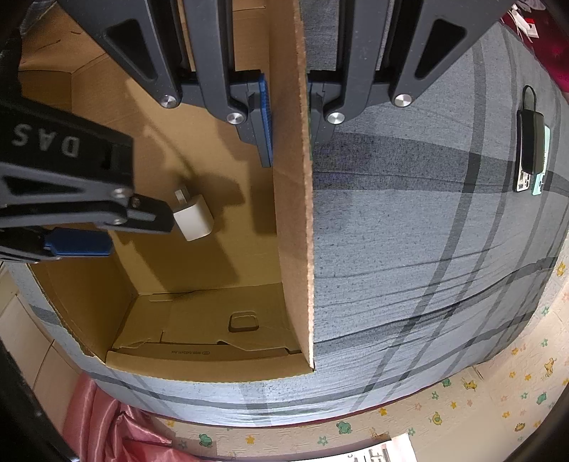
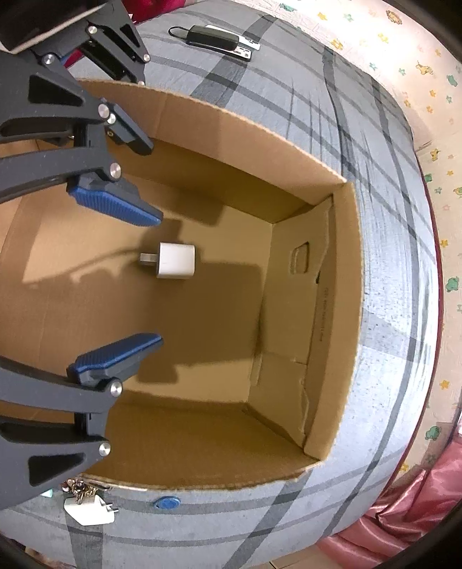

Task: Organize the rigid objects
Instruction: 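Open the right gripper to drop the cube charger into the box, then move the right gripper back to the white square charger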

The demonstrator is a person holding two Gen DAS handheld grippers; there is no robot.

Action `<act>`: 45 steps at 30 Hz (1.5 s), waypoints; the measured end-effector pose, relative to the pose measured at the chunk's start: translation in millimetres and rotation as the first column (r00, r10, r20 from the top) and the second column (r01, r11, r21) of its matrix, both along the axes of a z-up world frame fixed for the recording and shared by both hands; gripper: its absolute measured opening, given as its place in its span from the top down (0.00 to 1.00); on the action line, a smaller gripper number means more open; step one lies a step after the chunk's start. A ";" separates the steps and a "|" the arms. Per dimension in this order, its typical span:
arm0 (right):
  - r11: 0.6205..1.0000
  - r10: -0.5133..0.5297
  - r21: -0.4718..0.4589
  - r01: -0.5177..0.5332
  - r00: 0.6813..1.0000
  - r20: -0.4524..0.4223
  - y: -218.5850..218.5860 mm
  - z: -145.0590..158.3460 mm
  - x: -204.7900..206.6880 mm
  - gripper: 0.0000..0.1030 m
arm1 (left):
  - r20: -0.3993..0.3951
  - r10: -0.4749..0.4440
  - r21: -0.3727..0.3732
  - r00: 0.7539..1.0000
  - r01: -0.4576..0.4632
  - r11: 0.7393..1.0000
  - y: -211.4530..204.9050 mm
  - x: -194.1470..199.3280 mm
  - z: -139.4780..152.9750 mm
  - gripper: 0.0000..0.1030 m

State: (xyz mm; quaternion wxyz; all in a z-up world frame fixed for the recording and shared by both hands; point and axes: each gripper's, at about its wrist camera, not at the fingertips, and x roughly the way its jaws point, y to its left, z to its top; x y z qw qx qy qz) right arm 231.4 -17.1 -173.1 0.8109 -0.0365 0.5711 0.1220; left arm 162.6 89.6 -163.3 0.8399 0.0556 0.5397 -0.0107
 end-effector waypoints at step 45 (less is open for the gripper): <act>0.959 -0.250 -0.101 0.264 0.959 0.133 -208.6 74.2 -42.1 0.00 | -0.009 0.003 0.013 1.000 -0.003 1.000 -0.4 1.3 -1.9 0.86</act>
